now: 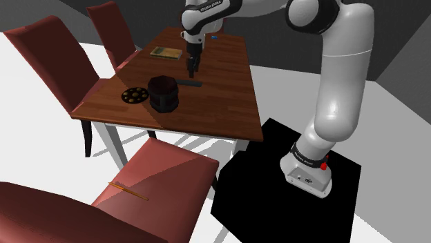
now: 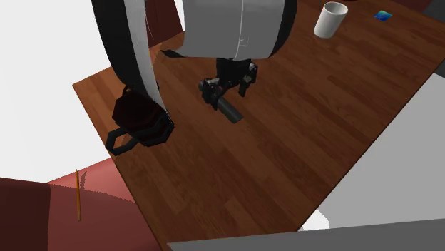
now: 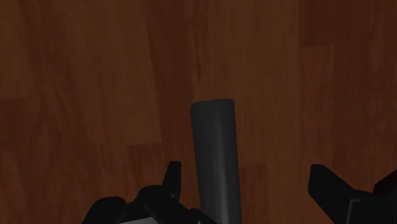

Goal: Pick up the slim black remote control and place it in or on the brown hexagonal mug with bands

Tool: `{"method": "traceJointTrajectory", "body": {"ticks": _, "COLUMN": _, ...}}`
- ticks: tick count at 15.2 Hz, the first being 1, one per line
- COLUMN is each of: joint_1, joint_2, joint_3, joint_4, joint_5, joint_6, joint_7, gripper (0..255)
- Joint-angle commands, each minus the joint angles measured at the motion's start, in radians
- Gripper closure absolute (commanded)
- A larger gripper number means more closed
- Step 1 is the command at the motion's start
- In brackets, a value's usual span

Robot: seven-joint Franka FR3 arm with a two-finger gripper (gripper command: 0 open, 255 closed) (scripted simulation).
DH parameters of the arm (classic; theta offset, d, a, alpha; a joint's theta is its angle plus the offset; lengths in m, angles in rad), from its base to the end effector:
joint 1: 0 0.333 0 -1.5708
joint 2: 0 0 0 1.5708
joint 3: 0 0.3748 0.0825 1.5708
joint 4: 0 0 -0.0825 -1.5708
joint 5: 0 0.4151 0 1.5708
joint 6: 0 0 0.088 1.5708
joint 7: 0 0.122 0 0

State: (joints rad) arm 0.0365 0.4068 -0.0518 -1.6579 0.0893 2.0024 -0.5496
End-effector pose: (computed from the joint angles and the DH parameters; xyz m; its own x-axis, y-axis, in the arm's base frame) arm 0.7091 0.0000 0.3936 0.8779 0.4784 -0.0229 0.4752 -0.8760 -0.0822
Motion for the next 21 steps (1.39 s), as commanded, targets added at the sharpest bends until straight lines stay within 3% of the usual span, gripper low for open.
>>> {"method": "traceJointTrajectory", "body": {"ticks": 1, "joint_1": -0.003, "joint_2": 0.081, "joint_3": 0.007, "joint_4": 0.097, "joint_5": 0.003, "joint_6": -0.009, "joint_7": -0.025, "gripper": 0}}
{"method": "traceJointTrajectory", "body": {"ticks": 2, "joint_1": -0.003, "joint_2": 0.116, "joint_3": 0.011, "joint_4": 0.141, "joint_5": 0.003, "joint_6": -0.016, "joint_7": -0.033, "gripper": 0}}
{"method": "traceJointTrajectory", "body": {"ticks": 10, "joint_1": -0.001, "joint_2": 0.15, "joint_3": 0.014, "joint_4": 0.09, "joint_5": 0.007, "joint_6": 0.069, "joint_7": -0.036, "gripper": 0}}
{"method": "traceJointTrajectory", "body": {"ticks": 17, "joint_1": -0.001, "joint_2": 0.15, "joint_3": 0.014, "joint_4": 0.09, "joint_5": 0.007, "joint_6": 0.069, "joint_7": -0.036, "gripper": 0}}
{"method": "traceJointTrajectory", "body": {"ticks": 18, "joint_1": -0.001, "joint_2": 0.15, "joint_3": 0.014, "joint_4": 0.09, "joint_5": 0.007, "joint_6": 0.069, "joint_7": -0.036, "gripper": 255}}
{"method": "traceJointTrajectory", "body": {"ticks": 21, "joint_1": -0.001, "joint_2": 0.151, "joint_3": 0.014, "joint_4": 0.092, "joint_5": 0.007, "joint_6": 0.068, "joint_7": -0.036, "gripper": 255}}
